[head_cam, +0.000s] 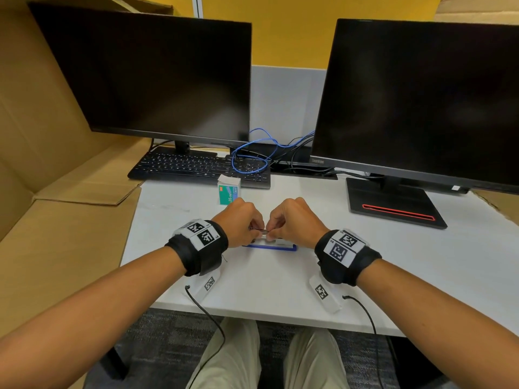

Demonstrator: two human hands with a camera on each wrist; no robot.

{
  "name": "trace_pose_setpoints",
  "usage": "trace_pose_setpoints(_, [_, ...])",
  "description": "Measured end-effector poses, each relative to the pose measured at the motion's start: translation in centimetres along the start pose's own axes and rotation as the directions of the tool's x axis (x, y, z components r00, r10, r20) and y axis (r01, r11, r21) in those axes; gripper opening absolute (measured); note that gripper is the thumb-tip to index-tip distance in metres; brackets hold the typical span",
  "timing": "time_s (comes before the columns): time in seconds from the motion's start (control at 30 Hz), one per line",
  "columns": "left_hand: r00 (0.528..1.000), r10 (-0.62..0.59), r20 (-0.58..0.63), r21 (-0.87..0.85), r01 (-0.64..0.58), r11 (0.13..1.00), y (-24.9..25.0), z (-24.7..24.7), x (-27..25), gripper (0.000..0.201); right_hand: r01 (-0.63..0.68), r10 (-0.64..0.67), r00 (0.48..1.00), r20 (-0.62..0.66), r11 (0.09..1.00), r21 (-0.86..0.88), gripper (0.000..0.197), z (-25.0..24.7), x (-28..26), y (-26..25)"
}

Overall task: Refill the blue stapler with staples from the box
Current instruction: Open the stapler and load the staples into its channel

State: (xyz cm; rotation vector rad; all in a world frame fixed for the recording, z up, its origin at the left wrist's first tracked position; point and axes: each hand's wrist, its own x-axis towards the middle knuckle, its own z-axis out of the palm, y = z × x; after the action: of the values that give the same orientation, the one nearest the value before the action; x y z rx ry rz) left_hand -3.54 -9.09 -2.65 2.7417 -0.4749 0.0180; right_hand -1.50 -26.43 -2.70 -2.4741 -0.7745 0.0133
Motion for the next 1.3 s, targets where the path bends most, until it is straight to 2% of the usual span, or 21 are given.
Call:
trace_pose_setpoints(0.27, [1.0, -0.013, 0.008, -0.009, 0.013, 1.0, 0.1, -0.1, -0.1, 0.019, -0.002, 0.002, 1.0, 0.01, 1.0, 0.004, 0.01, 0.0, 0.1, 0.3])
trace_pose_setpoints(0.47, [1.0, -0.008, 0.014, 0.012, 0.007, 1.0, 0.0, -0.1, -0.3, 0.02, 0.026, -0.023, 0.996, 0.083, 0.999, -0.035, 0.013, -0.4, 0.0, 0.6])
trace_pose_setpoints(0.57, [1.0, 0.003, 0.019, -0.013, -0.003, 1.0, -0.1, -0.3, -0.4, 0.021, -0.008, 0.01, 0.998, 0.054, 0.999, -0.036, 0.022, -1.1, -0.3, 1.5])
trace_pose_setpoints(0.73, [1.0, -0.001, 0.021, -0.054, 0.003, 0.999, -0.4, -0.6, -0.7, 0.034, -0.072, 0.072, 0.997, 0.017, 0.997, -0.028, 0.018, -2.3, -1.0, 3.2])
trace_pose_setpoints(0.87, [0.999, 0.039, 0.014, -0.005, -0.038, 0.999, -0.2, -0.7, -1.1, 0.023, -0.089, 0.089, 0.996, 0.006, 0.996, -0.031, 0.018, -2.2, -1.2, 3.8])
trace_pose_setpoints(0.97, [0.998, 0.055, -0.01, 0.028, -0.054, 0.998, 0.3, -0.4, -1.0, 0.017, -0.064, 0.065, 0.998, 0.02, 0.997, -0.033, 0.022, -1.3, -1.0, 3.0])
trace_pose_setpoints(1.1, [0.998, 0.06, -0.023, 0.059, -0.059, 0.997, 0.4, -0.2, -0.9, 0.019, 0.011, -0.002, 0.998, 0.068, 0.992, -0.125, 0.029, 0.1, -0.4, 1.5])
trace_pose_setpoints(1.2, [0.997, 0.068, -0.045, 0.092, -0.064, 0.994, 0.2, -0.1, -1.0, 0.021, 0.056, -0.049, 0.997, 0.063, 0.99, -0.128, 0.021, 0.4, 0.1, 0.8])
trace_pose_setpoints(1.3, [0.991, 0.098, -0.089, 0.132, -0.086, 0.988, 0.2, -0.3, -1.0, 0.02, 0.047, -0.043, 0.998, 0.039, 0.994, -0.096, 0.016, 0.3, 0.2, 0.4])
